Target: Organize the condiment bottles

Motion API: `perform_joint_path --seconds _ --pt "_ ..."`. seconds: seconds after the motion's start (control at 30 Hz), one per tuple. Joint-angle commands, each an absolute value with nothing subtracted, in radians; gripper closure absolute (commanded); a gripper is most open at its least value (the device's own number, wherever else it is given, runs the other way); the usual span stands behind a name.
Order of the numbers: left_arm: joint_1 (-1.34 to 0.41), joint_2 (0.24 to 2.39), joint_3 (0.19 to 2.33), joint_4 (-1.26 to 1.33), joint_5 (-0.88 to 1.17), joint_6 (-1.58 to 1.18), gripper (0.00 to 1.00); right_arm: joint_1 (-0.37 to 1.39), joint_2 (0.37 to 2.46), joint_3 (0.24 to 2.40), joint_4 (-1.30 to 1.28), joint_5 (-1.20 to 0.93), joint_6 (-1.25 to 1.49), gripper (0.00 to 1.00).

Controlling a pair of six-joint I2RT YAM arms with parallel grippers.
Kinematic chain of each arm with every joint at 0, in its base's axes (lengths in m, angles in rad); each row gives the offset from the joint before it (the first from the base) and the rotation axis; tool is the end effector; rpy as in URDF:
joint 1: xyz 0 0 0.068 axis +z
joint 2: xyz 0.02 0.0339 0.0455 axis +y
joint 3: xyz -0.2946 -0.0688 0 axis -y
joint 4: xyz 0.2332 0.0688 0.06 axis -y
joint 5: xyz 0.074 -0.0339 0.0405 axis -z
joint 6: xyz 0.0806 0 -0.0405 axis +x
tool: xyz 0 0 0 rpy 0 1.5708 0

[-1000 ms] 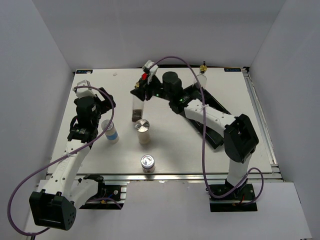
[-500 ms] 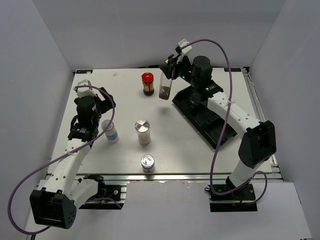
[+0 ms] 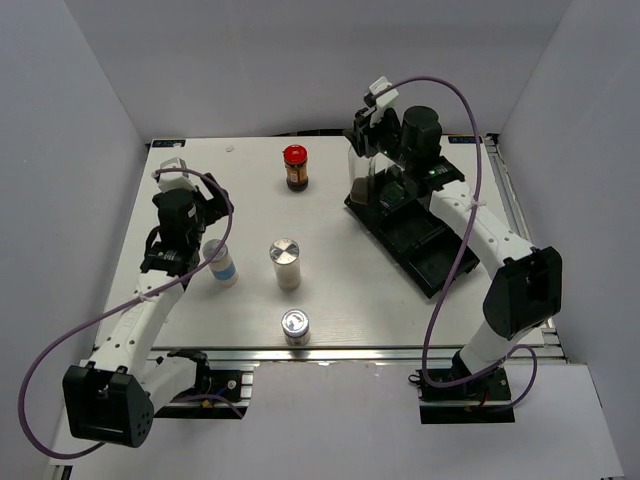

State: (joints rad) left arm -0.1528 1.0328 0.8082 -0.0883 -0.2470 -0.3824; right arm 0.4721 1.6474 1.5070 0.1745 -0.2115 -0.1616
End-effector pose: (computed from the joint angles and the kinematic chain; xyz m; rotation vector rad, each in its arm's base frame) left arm 0.2545 -0.0193 0.3262 -0.3817 1.8369 -0.1358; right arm 0.3793 0.2127 0.4392 -0.6415 1.4128 0.4085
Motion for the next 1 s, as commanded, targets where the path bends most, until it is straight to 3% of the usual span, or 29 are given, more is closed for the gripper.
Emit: perform_joint_path --seconds 0.0,0.57,0.97 --pt "-0.155 1.042 0.827 -0.067 -0.238 -0.377 0.02 0.446 1.600 1.520 0.265 -0.222 -0.229 1.00" --pt "-0.155 1.121 0.867 -0.046 -0.206 -0.385 0.02 0.362 1.667 1.456 0.316 -0.253 -0.213 1.00" --pt "-0.155 1.164 0.888 -0.051 -0.184 -0.385 0.02 0.360 1.661 1.296 0.495 -0.086 -0.097 1.00"
